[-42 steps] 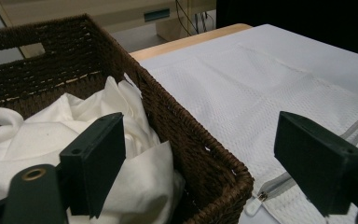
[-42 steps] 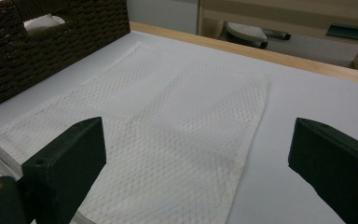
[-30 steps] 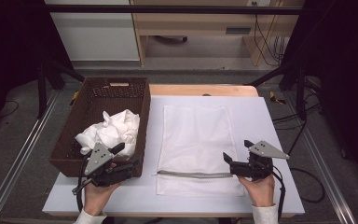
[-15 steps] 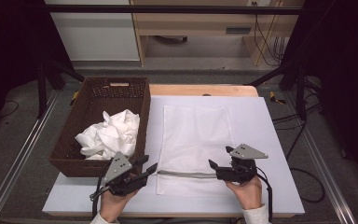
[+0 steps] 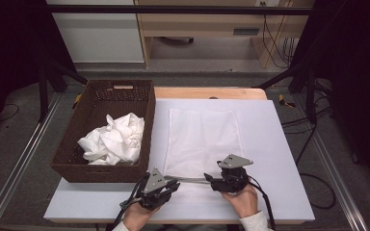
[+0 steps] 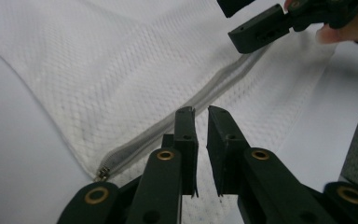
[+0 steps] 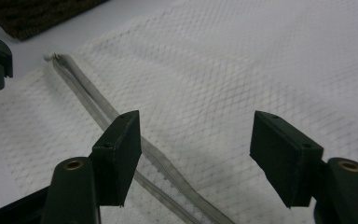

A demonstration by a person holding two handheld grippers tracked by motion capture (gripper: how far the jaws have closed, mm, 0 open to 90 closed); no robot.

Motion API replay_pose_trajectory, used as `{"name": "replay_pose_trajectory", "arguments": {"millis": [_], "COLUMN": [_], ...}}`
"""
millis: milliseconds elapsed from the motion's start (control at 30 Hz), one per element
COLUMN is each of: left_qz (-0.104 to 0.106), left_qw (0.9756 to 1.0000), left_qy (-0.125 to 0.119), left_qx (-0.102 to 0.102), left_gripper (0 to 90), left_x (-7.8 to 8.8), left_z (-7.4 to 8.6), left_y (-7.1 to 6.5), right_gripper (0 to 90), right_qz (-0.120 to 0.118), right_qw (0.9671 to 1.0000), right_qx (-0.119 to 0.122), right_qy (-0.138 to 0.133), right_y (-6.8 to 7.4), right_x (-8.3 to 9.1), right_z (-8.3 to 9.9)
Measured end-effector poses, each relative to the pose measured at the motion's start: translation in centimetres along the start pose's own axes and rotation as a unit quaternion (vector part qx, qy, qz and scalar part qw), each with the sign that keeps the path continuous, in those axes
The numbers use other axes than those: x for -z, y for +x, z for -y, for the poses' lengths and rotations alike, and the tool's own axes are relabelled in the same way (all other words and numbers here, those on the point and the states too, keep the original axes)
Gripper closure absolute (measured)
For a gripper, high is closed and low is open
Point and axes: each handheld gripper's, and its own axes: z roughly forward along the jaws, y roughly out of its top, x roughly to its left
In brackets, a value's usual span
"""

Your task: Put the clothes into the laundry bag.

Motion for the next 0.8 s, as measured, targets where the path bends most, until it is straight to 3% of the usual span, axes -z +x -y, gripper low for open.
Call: {"name": "replay_pose_trajectory", "arguments": {"millis": [233, 433, 600, 800], "left_qz": [0.002, 0.006, 0.004, 0.009], "left_qw": [0.9995, 0.9991, 0.9989, 0.9987], "left_qy": [0.028, 0.04, 0.042, 0.045], "left_qx": [-0.014, -0.013, -0.019, -0.021], "left_gripper": [87.4, 87.3, 87.2, 84.8], "left_x": [-1.5, -2.1, -2.3, -2.5], "left_z": [0.8, 1.1, 1.1, 0.8], "left_y": [-0.5, -0.5, -0.8, -0.7], "right_gripper": [46.1, 53.7, 63.8, 82.2], "right_qz": [-0.013, -0.009, -0.002, -0.005], "right_qw": [0.9991, 0.9988, 0.9987, 0.9984], "right_qx": [0.005, 0.006, 0.022, 0.012], "right_qy": [0.039, 0.047, 0.046, 0.055], "right_y": [0.5, 0.3, 0.5, 0.5], "right_x": [-1.7, -1.9, -2.0, -1.9], "right_z": [0.8, 0.9, 1.0, 0.9]}}
